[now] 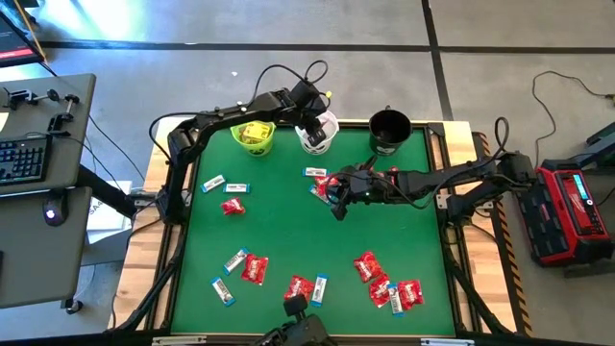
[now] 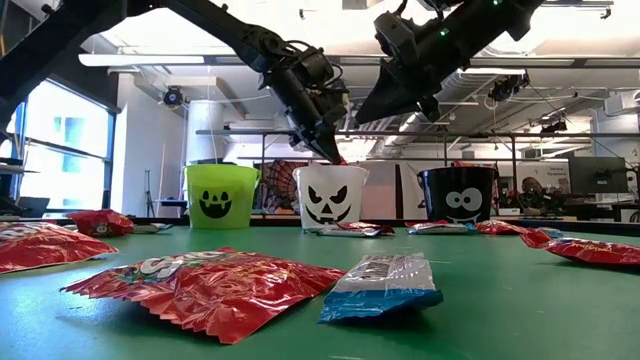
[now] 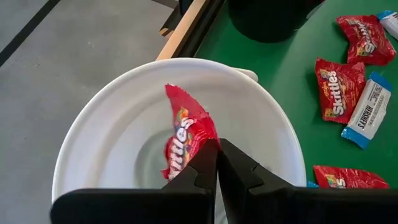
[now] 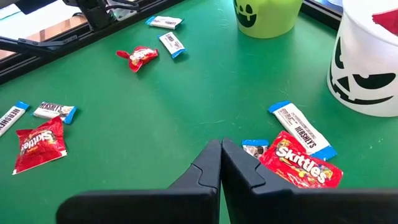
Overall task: Sort candy by brand, put in halloween buckets
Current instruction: Put the red candy into the white bucket
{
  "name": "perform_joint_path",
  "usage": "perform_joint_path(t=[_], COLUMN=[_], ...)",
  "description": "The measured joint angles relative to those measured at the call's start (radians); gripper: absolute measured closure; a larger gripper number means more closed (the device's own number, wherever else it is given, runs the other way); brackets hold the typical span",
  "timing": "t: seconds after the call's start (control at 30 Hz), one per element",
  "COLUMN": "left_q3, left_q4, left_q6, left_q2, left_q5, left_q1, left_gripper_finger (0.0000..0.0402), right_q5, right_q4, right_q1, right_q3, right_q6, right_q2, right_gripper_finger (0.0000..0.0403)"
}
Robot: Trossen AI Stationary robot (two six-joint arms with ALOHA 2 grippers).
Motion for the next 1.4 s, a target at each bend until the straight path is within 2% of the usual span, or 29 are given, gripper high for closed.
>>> perform_joint_path(t=[0.47,0.57,0.77,1.4], left_q3=[-0.001,-0.001,-0.001,-0.001], left_q4=[-0.014,-0.025,-0.002,0.198], left_q6=[0.001,0.002,0.023,-0.036], left_q2=[-0.007,-0.020,-0.062,-0.153], left_q5=[-0.003,-0.003,0.003,-0.040], left_q1=[0.000,0.000,0.000,-0.042], left_gripper_finger=[0.0331,0.0344,0.0396,0.0401], right_q5=[0.011,0.011,0.011,0.021], right_q4=[0.000,-0.001,-0.065,-0.120], right_q1=[0.000,0.000,0.000,0.004], right_q3=[0.000,0.000,0.000,0.000], right_q6=[0.009,0.008,0.033,0.008], right_q2=[0.000,0.000,0.000,0.000], right_gripper_finger=[0.0403,0.0403,0.0403,0.0403])
